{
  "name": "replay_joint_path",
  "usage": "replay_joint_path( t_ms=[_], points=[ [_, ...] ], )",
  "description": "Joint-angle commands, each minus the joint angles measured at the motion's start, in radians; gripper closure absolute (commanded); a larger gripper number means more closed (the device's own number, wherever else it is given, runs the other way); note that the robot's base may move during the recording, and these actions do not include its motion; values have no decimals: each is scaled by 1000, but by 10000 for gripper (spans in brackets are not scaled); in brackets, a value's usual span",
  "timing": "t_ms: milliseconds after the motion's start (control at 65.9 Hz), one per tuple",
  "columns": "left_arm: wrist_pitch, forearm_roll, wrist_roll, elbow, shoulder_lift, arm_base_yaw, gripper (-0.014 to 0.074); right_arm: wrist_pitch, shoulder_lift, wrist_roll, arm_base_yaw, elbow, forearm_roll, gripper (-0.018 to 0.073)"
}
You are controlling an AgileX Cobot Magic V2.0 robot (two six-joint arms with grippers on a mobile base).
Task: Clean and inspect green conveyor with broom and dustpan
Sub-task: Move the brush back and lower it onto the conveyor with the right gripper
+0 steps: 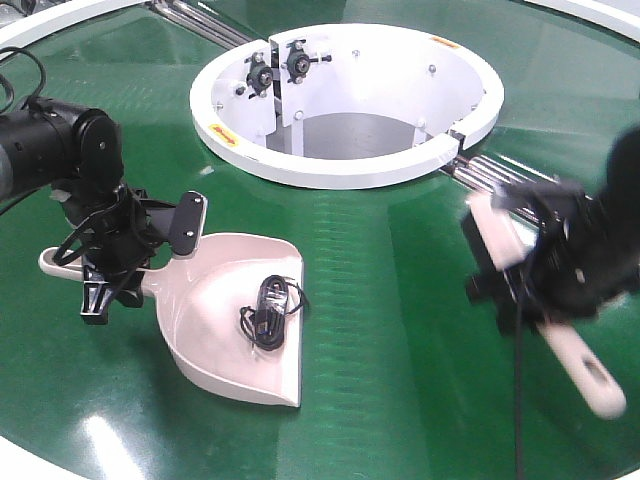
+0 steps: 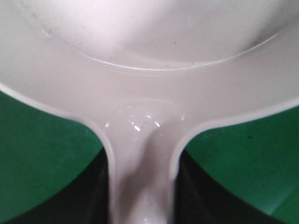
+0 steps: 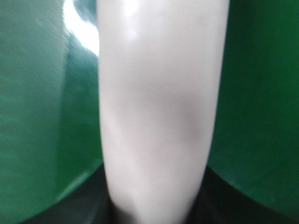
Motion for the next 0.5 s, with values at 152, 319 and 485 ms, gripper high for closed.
replay_joint_path(
  t_ms=[152, 319, 485],
  points=[
    [-2, -12, -5, -30, -49, -6, 604, -105, -19, -12, -12, 77, -25, 561],
    [-2, -12, -5, -30, -49, -6, 604, -102, 5, -12, -12, 82, -30, 561],
    [-2, -12, -5, -30, -49, -6, 604, -70, 55, 0, -12, 82, -38, 561]
  ],
)
